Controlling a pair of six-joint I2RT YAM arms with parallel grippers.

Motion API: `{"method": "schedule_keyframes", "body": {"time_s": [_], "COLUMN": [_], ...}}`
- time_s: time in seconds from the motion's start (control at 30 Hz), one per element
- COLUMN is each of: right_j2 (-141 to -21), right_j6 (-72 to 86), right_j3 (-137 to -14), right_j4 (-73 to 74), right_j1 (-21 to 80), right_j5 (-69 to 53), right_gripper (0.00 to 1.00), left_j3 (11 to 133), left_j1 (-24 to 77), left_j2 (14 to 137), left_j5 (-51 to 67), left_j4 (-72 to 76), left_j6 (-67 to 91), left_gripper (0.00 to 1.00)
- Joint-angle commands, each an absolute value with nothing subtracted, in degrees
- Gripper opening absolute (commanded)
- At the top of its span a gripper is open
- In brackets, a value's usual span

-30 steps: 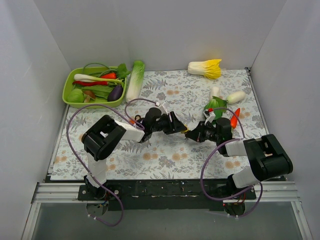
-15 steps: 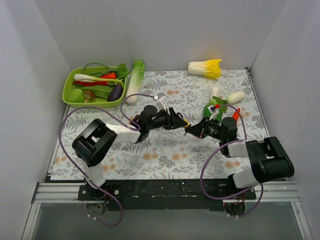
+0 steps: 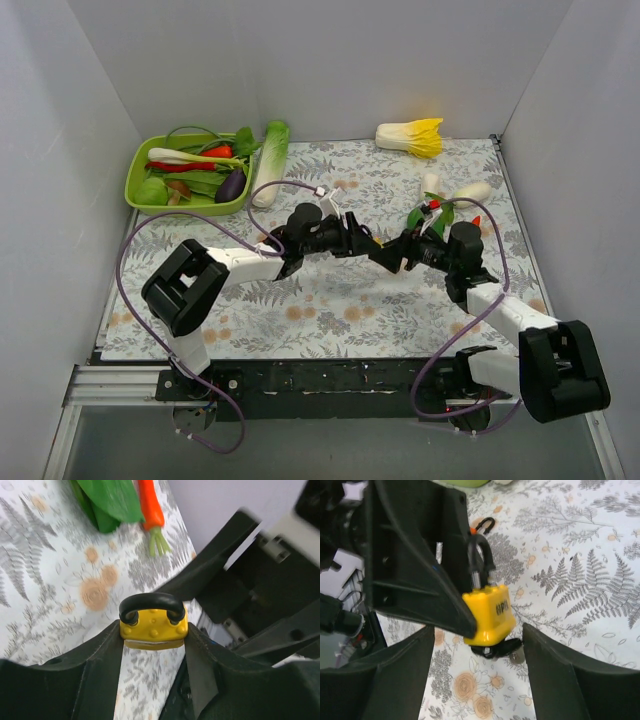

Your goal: Unlock with the key

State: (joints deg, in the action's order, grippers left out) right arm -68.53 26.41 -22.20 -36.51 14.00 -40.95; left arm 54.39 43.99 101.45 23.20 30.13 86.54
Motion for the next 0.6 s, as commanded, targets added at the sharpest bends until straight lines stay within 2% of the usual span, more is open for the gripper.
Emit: {"method": "schedule_keyframes", "body": {"time_s": [0.0,0.23,0.37,0.47,0.5,0.57], "right_j2": [-62.0,-53.9,-56.2,-61.1,-62.2,-64.8], "right_j6": [16.3,15.7,17.2,23.9,26.5,34.9], "right_j3": [-28.7,-30.1,-35.3,-37.9,-38.1,-38.1], "right_j4": [-31.6,-27.4,-26.8,-33.4,-39.6,-46.8], "right_j1": [14.2,14.1,14.1,14.2,14.1,14.2], "right_j5": [-39.6,-41.9,-47.8,-58.5,-63.2,-66.7], "right_gripper": [0.79,0.80,0.81,0.81,0.80,0.79], "left_j3": [56.3,58.4,59.6,60.9,60.9,61.5], "left_j1": [42.8,38.7,37.7,36.9,36.7,36.5], "left_j2": [99.5,97.7,95.5,94.3,93.9,92.7], "left_j5": [35.0,49.3,58.4,66.0,67.6,71.3], "left_j4": [24.2,20.6,16.7,14.5,14.0,10.7], "left_j6": [84.1,74.9,69.2,66.4,65.1,63.0], "left_gripper": [0.00,0.00,0.00,0.00,0.00,0.00]}}
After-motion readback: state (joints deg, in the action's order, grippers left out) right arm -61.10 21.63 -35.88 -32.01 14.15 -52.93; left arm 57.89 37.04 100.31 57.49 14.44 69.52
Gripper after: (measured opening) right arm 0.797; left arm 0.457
